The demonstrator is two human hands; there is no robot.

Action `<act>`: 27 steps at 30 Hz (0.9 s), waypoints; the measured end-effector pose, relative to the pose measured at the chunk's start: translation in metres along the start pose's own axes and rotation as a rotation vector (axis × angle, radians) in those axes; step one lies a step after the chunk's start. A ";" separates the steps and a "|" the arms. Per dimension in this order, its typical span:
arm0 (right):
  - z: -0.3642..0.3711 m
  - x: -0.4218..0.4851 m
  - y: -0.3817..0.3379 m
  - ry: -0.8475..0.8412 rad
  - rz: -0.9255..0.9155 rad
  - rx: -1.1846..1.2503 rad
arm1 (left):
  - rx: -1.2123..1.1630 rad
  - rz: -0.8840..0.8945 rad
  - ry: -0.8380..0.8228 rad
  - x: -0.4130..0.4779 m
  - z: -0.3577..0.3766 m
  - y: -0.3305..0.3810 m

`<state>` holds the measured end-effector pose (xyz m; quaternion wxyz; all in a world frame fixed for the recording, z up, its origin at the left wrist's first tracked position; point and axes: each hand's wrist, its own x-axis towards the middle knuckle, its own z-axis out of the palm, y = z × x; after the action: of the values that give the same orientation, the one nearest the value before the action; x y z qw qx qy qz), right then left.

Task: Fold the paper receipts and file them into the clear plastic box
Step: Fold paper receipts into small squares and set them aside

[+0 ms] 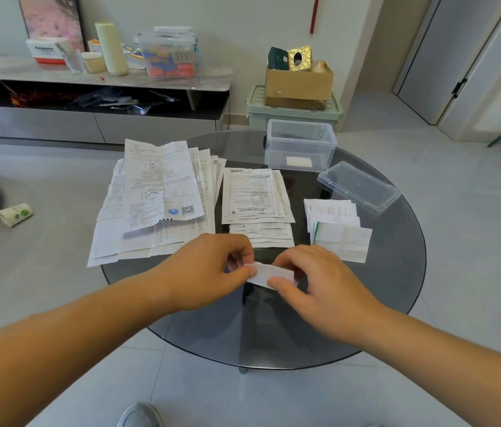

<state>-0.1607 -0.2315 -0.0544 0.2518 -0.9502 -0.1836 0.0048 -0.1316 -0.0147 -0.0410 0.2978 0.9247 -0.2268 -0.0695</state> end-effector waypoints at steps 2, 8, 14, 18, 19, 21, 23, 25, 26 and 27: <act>-0.001 0.001 0.002 0.003 0.050 0.044 | 0.034 -0.002 0.002 0.002 0.004 0.001; -0.004 0.005 0.004 -0.044 0.170 0.049 | 0.053 -0.067 -0.024 0.012 0.013 0.007; -0.007 0.007 0.004 -0.125 0.177 0.049 | 0.097 -0.016 -0.101 0.012 0.010 0.007; -0.012 0.009 0.006 -0.163 0.195 0.073 | 0.064 -0.035 -0.167 0.012 0.003 0.010; -0.013 0.009 0.006 -0.174 0.197 0.075 | 0.058 -0.040 -0.173 0.012 0.001 0.011; -0.016 0.009 0.005 -0.195 0.207 0.076 | 0.054 -0.057 -0.185 0.013 -0.001 0.013; -0.018 0.010 0.005 -0.215 0.210 0.074 | 0.057 -0.082 -0.190 0.014 -0.001 0.013; -0.020 0.010 0.004 -0.225 0.204 0.070 | 0.051 -0.104 -0.188 0.014 0.000 0.014; -0.020 0.010 0.005 -0.227 0.194 0.067 | 0.046 -0.110 -0.186 0.014 0.000 0.015; -0.021 0.009 0.005 -0.230 0.179 0.064 | 0.041 -0.113 -0.182 0.013 0.001 0.015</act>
<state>-0.1482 -0.2419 -0.0379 0.2580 -0.9474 -0.1255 0.1419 -0.1255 -0.0319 -0.0326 0.2525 0.9319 -0.2016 -0.1651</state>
